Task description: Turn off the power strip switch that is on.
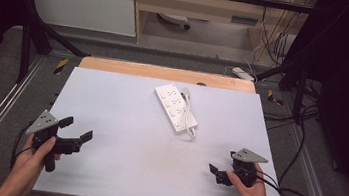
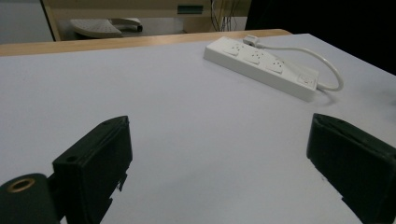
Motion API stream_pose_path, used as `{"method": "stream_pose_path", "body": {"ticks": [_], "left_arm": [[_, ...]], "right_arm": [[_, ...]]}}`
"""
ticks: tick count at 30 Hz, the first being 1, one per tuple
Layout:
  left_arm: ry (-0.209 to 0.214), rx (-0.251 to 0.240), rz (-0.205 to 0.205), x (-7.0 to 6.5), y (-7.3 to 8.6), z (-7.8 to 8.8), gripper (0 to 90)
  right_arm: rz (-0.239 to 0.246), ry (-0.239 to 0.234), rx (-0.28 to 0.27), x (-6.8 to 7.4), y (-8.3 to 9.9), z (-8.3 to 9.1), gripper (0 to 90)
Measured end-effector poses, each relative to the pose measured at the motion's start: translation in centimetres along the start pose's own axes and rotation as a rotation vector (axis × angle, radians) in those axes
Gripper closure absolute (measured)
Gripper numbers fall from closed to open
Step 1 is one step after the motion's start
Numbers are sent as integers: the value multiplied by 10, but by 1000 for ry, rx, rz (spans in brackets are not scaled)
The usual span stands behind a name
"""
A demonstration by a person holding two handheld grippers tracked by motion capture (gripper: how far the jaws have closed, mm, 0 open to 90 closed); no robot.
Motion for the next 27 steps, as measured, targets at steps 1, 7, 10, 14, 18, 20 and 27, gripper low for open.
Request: {"method": "stream_pose_path", "body": {"ticks": [1,7,10,14,18,20,27], "left_arm": [[-4,0,-3,0,3,0,68],[-8,21,19,0,21,-3,68],[-1,52,13,-3,29,-6,69],[7,94,4,-5,37,-10,69],[15,149,-14,-9,46,-12,73],[21,178,-27,-12,52,-14,73],[24,254,-29,-18,66,-19,74]], "right_arm": [[-2,0,1,0,0,0,37],[-2,1,2,0,0,0,37],[-2,1,2,0,0,0,37],[-1,2,2,0,0,0,37],[-1,2,2,0,0,0,37],[-1,2,2,0,0,0,37],[-6,24,29,-2,4,-3,37]]}}
Point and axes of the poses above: each handheld gripper's, and its own axes: z roughly backward along the jaws, y roughly out of its underside, x roughly to its left, the point moved 8 cm from there along -z, roughly forward along the jaws, and after that the axes turned 3 degrees about x, right-handed, at the moved point
